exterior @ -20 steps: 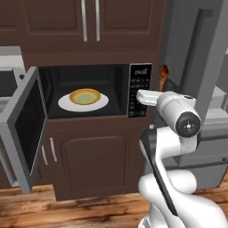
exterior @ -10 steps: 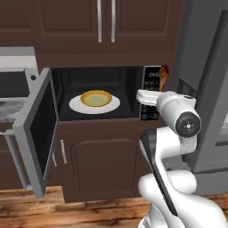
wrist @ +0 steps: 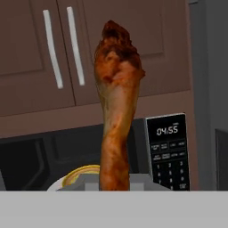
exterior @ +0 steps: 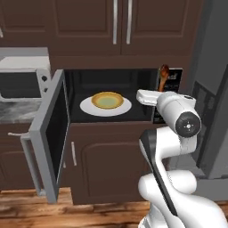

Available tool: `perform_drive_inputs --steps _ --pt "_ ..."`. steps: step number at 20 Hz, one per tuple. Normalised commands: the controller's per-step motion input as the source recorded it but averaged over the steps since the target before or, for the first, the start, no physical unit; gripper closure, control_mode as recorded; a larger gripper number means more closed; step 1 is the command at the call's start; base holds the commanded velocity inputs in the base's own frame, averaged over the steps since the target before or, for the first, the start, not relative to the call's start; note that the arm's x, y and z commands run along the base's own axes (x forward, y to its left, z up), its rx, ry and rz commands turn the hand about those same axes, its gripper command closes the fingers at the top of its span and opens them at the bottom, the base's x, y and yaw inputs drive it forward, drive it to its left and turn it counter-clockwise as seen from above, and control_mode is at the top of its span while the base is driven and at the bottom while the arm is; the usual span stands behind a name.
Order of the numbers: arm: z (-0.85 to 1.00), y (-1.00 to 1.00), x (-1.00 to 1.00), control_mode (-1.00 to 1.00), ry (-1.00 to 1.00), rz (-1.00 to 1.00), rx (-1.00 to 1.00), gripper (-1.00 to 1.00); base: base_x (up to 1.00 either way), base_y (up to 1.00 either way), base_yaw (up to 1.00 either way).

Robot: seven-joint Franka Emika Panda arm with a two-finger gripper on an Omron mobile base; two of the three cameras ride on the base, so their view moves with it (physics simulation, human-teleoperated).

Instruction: Transport the chicken drumstick from the fridge to the microwave and turn on the microwave.

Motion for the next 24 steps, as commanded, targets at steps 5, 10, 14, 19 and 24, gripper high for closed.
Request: perform_drive_inputs --steps 5,10,14,19,24 --pt "0.0 0.0 0.0 1.0 0.0 0.0 0.0 1.0 0.43 0.24 0.1" --pt "0.0 0.0 0.0 1.0 0.0 0.0 0.0 1.0 0.34 0.22 0.07" --pt "0.0 0.0 0.0 1.0 0.0 0.0 0.0 1.0 0.19 0.23 0.04" --pt "0.0 0.0 0.0 1.0 0.0 0.0 0.0 1.0 0.2 0.23 0.04" --pt "0.0 0.19 0.02 -1.0 -0.14 0.02 0.0 1.0 0.01 0.05 0.0"
